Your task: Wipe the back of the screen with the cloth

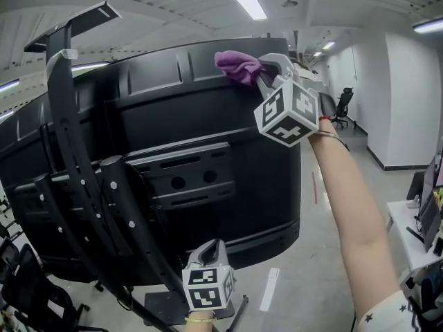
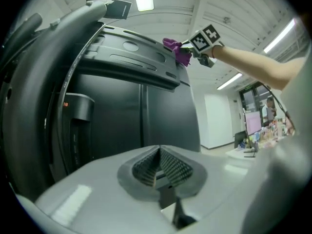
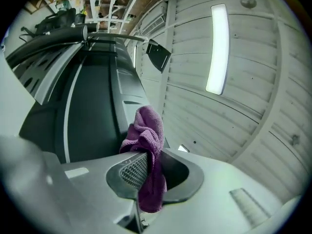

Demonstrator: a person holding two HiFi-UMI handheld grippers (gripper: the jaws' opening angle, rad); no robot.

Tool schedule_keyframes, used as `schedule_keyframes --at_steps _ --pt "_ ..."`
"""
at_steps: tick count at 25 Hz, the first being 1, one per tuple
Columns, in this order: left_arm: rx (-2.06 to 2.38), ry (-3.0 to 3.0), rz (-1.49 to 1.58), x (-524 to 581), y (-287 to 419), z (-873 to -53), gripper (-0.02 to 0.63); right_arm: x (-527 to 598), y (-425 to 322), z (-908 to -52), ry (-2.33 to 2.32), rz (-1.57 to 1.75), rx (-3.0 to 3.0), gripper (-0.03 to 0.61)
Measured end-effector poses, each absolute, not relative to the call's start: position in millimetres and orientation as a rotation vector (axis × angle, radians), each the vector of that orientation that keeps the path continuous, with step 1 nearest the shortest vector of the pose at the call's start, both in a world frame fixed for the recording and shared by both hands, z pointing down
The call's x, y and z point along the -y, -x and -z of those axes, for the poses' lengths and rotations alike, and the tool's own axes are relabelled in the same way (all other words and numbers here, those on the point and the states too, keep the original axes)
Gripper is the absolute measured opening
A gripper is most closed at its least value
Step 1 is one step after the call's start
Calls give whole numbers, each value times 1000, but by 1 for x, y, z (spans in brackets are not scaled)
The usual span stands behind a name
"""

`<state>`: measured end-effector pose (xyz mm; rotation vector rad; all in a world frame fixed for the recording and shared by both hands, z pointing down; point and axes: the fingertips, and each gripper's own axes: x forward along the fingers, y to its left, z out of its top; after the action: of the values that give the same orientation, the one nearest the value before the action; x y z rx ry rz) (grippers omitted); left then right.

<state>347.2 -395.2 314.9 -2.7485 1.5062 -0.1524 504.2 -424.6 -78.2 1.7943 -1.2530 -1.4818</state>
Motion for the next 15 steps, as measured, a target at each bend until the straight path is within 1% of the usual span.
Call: schedule_keyframes --at_steps 3,6,10,15 --pt "-1513 2739 144 398 -346 -317 8 435 -502 71 -1764 1463 1257 54" --pt "-1521 2723 120 398 -345 -318 8 439 -500 40 -1738 1446 1328 54" --pt "-1514 2728 106 396 -345 -328 8 442 -504 -33 -1686 1368 1384 54" --pt "-1495 2747 116 391 -349 -350 8 437 -491 -136 -1598 1315 1468 54"
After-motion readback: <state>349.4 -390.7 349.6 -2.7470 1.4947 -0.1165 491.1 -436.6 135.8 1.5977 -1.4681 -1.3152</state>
